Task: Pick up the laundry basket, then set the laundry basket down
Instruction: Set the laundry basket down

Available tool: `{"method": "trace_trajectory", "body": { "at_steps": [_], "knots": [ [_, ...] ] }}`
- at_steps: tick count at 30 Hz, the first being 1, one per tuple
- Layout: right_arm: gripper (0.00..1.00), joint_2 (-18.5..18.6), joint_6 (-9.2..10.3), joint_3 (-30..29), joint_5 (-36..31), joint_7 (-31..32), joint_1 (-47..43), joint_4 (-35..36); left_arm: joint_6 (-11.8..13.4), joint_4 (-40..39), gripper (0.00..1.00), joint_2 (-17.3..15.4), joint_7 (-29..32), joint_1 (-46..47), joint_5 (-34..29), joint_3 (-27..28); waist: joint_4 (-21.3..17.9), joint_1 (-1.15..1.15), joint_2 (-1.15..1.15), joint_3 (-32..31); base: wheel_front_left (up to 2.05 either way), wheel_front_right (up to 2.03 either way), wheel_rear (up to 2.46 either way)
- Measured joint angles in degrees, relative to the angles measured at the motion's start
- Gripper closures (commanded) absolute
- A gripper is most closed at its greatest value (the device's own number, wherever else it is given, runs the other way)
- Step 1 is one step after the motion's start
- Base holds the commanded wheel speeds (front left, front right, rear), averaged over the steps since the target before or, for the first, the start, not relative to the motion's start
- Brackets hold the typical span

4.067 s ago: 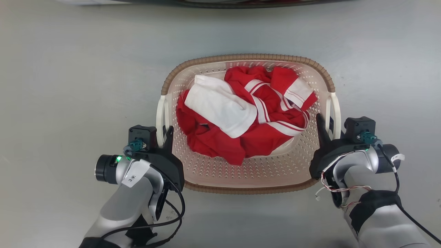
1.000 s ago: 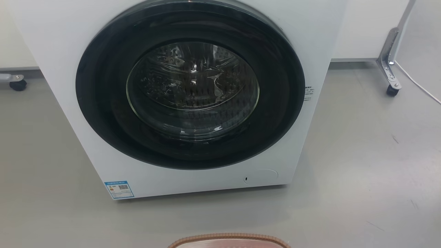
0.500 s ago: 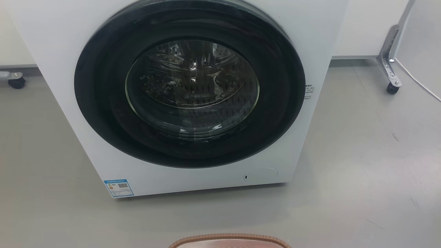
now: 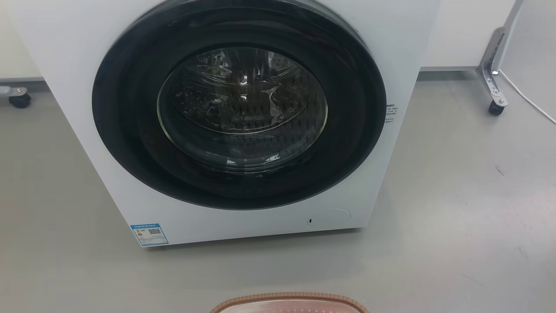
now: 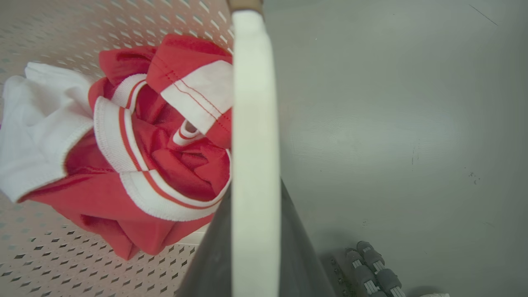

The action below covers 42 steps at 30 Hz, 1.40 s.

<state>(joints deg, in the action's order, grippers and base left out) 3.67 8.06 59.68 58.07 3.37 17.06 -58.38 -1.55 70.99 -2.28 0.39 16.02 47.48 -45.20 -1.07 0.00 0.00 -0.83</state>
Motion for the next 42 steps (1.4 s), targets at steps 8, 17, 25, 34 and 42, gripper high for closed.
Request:
{"method": "trace_trajectory", "body": {
  "at_steps": [8, 17, 25, 34, 42],
  "knots": [
    [1.00, 0.0, 0.00, 0.7, 0.5, -0.5, 1.1, -0.6, 0.0, -0.1, 1.00, 0.0, 0.0, 0.5, 1.0, -0.2, 0.0, 0.00, 0.00, 0.9, 0.00, 0.00, 0.00],
    [1.00, 0.0, 0.00, 0.8, 0.4, -1.2, 8.9, -1.2, 0.0, -0.7, 1.00, -0.6, -0.1, 7.5, 0.9, -0.1, 0.2, 0.00, 0.00, 5.1, 0.00, 0.00, 0.00],
    [1.00, 0.0, -0.01, -2.1, 1.1, -2.5, 17.5, -2.0, 0.6, -1.8, 1.00, -0.8, -0.6, 15.0, 0.9, 1.1, 0.7, 0.01, 0.00, 10.7, 0.00, 0.00, 0.00],
    [1.00, 0.2, -0.01, -2.5, 1.0, -4.0, 23.7, -3.4, 1.1, -2.8, 1.00, -0.8, -0.8, 20.3, 0.9, 1.7, 1.3, 0.01, 0.01, 17.2, 0.00, 0.00, 0.00],
    [1.00, 0.2, -0.08, -2.8, 0.8, -5.0, 27.9, -5.1, 1.5, -3.0, 1.00, -0.6, -0.8, 24.5, 0.9, 1.9, 2.2, 0.02, 0.01, 23.9, 0.00, 0.00, 0.00]
  ]
}}
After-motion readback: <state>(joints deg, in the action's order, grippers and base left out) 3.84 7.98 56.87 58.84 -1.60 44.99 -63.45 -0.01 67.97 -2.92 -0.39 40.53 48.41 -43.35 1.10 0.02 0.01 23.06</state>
